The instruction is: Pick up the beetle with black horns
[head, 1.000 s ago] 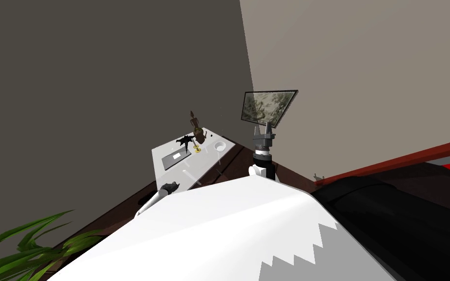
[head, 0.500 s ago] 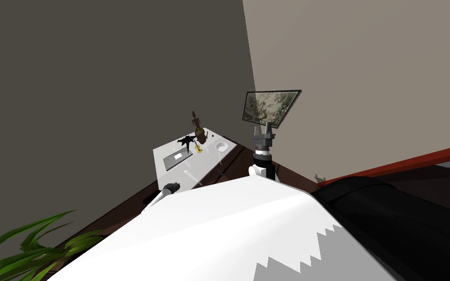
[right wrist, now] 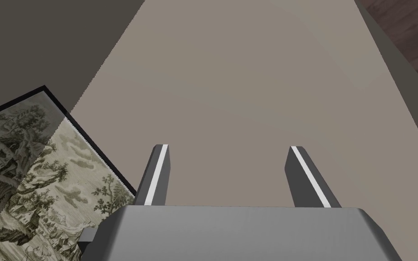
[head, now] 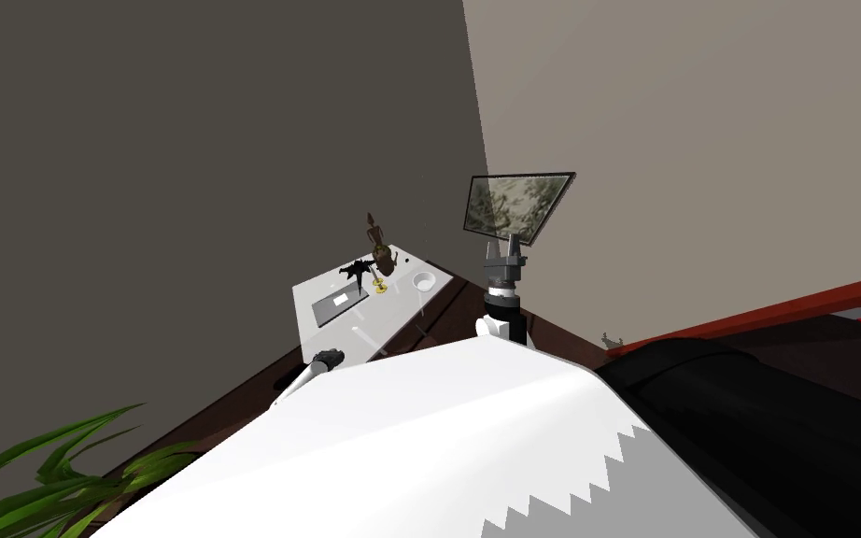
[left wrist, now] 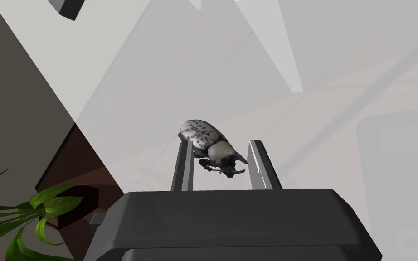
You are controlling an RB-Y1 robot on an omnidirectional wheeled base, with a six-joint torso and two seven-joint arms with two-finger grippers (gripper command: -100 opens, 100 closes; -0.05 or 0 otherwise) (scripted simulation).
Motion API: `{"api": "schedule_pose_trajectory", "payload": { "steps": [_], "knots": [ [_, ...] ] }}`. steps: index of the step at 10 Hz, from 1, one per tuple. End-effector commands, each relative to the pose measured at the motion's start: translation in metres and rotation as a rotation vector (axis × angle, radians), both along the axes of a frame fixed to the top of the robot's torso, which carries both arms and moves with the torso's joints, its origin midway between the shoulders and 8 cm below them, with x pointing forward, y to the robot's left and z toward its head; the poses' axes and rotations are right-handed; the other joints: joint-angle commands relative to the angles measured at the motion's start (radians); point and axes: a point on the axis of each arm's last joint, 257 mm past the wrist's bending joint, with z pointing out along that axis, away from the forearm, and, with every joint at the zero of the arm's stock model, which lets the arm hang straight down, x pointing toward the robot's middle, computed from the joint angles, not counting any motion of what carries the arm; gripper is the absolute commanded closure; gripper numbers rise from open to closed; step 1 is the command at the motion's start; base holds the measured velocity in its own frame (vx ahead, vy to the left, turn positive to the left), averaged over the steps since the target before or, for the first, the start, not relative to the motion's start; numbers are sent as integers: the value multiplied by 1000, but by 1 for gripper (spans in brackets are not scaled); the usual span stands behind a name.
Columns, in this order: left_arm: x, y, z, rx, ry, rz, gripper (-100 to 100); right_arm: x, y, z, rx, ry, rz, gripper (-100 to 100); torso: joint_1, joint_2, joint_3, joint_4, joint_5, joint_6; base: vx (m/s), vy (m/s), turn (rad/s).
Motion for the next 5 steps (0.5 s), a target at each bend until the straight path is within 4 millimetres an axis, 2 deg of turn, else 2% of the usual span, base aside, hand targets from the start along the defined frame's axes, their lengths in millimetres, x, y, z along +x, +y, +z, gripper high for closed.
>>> {"api": "schedule_pose_trajectory", "payload": {
  "steps": [1, 4, 5],
  "knots": [
    [-3, 6, 6, -6, 4, 8, 100, 0, 0, 0, 0, 0, 0, 0, 0, 0, 0, 0, 0, 0, -44, -37, -26],
    [-4, 11, 9, -5, 3, 11, 100, 0, 0, 0, 0, 0, 0, 0, -4, 4, 2, 1, -1, 0, -39, -46, -7],
    [-4, 11, 9, -8, 4, 12, 0, 0, 0, 0, 0, 0, 0, 0, -2, 2, 1, 0, -1, 1, 0, 0, 0]
  ]
}}
